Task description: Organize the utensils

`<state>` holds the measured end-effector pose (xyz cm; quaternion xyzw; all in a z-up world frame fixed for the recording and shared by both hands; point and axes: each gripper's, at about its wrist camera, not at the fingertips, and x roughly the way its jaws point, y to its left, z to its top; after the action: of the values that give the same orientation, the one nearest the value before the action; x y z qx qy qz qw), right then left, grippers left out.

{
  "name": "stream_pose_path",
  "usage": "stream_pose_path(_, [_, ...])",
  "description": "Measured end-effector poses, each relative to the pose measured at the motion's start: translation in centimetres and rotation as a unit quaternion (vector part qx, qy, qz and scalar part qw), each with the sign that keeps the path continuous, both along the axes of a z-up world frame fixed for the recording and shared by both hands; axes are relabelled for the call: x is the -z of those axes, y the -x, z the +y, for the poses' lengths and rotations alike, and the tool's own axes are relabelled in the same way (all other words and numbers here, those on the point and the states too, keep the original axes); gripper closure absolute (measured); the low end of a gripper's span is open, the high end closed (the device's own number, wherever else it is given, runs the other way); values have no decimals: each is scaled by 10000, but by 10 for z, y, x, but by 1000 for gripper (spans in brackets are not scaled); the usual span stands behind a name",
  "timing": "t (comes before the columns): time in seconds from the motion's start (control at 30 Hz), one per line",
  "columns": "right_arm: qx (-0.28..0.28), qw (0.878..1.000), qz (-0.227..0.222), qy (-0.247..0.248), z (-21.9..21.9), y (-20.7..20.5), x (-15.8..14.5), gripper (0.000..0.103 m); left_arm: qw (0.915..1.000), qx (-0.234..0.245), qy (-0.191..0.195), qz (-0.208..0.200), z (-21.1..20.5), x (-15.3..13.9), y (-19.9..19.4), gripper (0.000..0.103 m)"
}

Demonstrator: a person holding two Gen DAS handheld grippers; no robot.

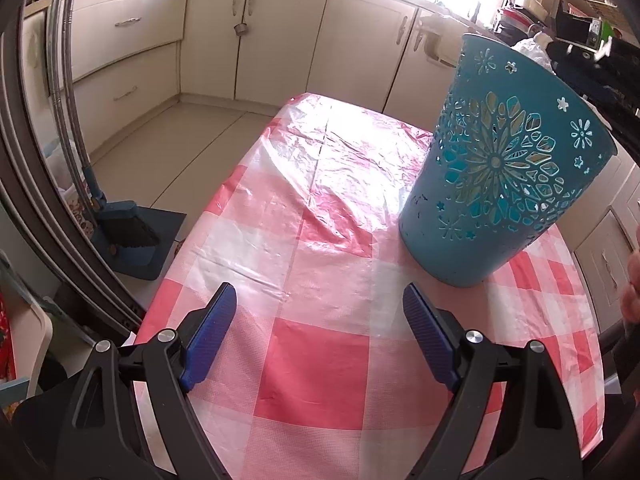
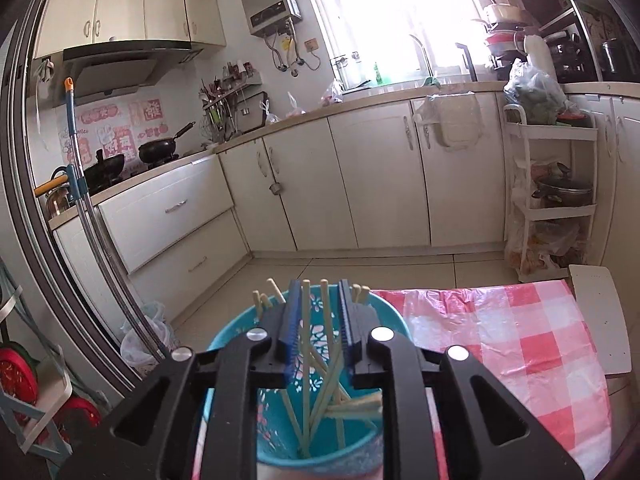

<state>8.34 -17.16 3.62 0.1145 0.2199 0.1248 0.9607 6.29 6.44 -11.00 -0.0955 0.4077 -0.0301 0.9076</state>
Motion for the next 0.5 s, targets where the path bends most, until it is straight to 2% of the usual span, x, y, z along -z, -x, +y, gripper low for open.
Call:
stream_pose_path(0.07, [5, 10000, 42, 65, -4, 15, -1, 67, 10000, 29, -10, -13, 0, -2, 1, 19])
stream_pose_path(0.13, [16, 9998, 100, 183, -10, 34, -2, 53, 9999, 77, -116, -58, -3, -8, 3, 18])
stream_pose_path(0.17, [21, 9996, 136, 238, -12, 40, -2, 50, 9997, 137, -193, -102, -6, -14, 5, 17])
stream_pose_path(0.23, [60, 9990, 296, 339, -18, 56, 0, 33, 9990, 260, -272, -220, -10, -30, 11, 15])
stream_pose_path(0.3, [152, 9980, 491, 360, -25, 69, 2, 23, 9981, 335, -348, -393, -13, -48, 19, 9])
stream_pose_path(0.4, [297, 9962, 772, 284, -35, 86, 6, 17, 9957, 438, -482, -660, -20, -77, 34, 8])
stream_pose_path(0.5, [467, 9932, 1049, 178, -43, 99, 8, 13, 9954, 426, -559, -650, -25, -98, 48, 8])
